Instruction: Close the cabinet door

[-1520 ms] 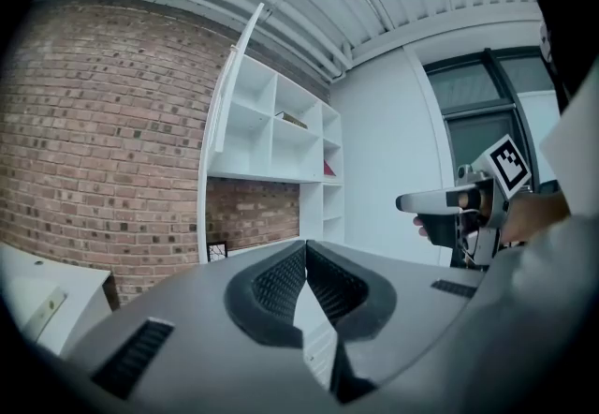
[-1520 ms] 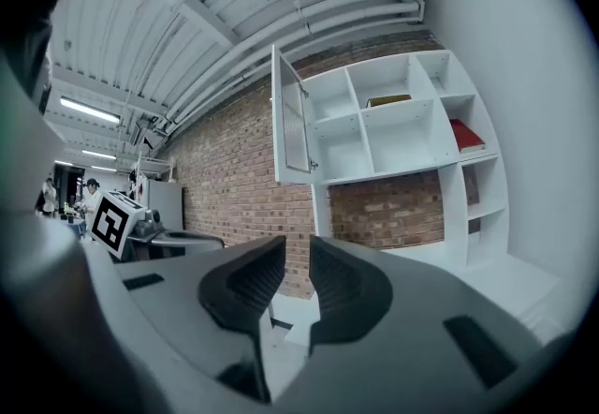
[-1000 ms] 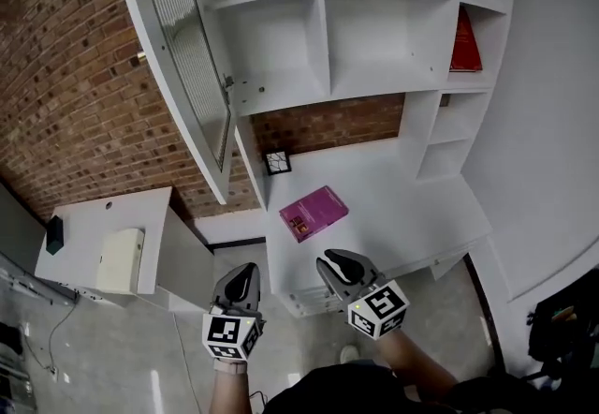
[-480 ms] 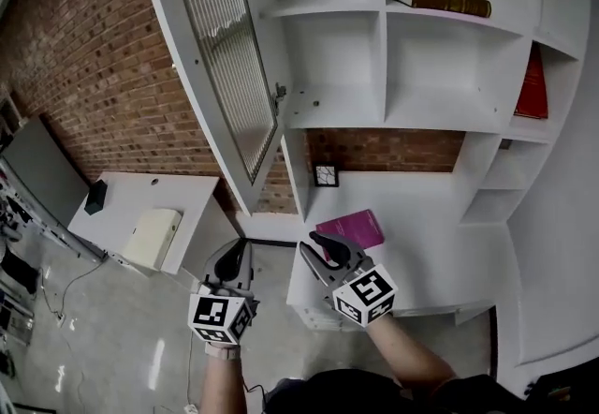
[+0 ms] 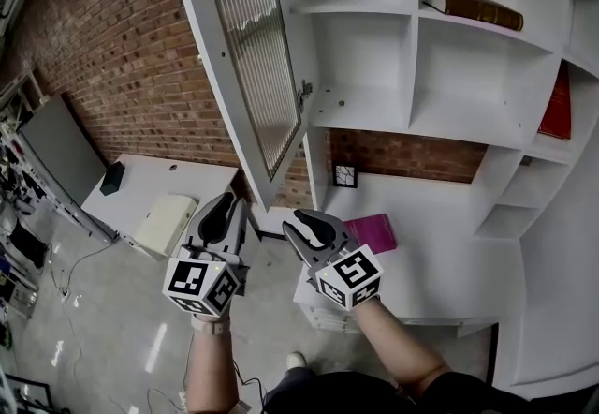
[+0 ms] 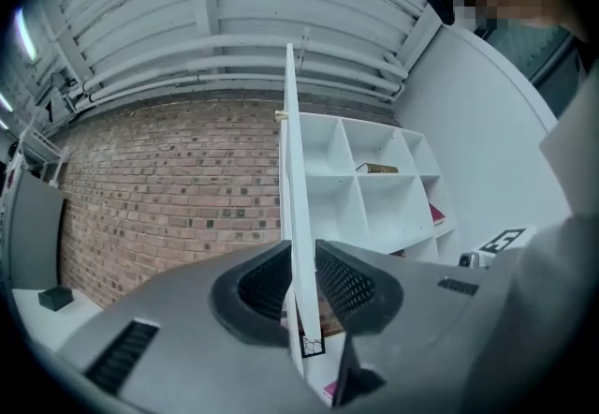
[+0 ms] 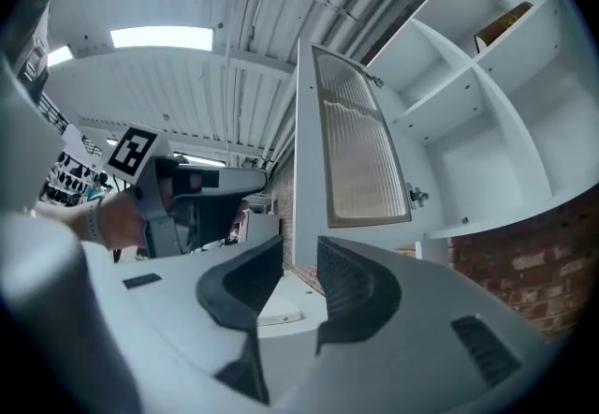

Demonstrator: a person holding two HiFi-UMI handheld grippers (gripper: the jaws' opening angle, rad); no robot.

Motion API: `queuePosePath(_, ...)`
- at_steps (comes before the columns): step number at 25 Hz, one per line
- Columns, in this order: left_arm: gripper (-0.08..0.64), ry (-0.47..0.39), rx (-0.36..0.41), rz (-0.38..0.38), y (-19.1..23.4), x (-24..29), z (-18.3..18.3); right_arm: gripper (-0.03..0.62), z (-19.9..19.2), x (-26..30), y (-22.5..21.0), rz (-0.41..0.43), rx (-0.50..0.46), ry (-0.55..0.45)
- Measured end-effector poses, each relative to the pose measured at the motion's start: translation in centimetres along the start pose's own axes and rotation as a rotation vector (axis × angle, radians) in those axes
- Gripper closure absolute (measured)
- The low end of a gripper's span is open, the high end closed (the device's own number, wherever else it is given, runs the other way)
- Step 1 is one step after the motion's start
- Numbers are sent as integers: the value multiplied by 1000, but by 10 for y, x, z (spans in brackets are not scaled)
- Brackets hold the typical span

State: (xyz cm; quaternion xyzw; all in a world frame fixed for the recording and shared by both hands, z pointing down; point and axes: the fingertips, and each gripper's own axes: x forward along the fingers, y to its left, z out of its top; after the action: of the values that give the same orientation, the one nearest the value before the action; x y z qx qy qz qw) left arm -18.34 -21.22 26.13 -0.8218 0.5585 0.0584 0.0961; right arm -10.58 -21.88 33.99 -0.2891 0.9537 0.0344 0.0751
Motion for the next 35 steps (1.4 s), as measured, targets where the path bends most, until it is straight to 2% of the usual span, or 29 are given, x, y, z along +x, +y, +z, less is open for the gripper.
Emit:
queuePosePath(8,445,-13,24,-79,14,28,15,447,6,38,1,-4,-36,-1)
queuePosePath(12,444,-16,54,-163,14,39,14,423,6,55,0,-20,-55,7)
queuePosePath(16,428,-34,27,-265,14,42,17,405,6,71,1,-26,-73,12)
queuePosePath(25,430,-48,37,-355,16,43,18,423,6,83,-5,-129,-113,-10)
queuePosePath(35,430,-57,30,-373,8,45,21,433,8,75,-10,-139,-93,4)
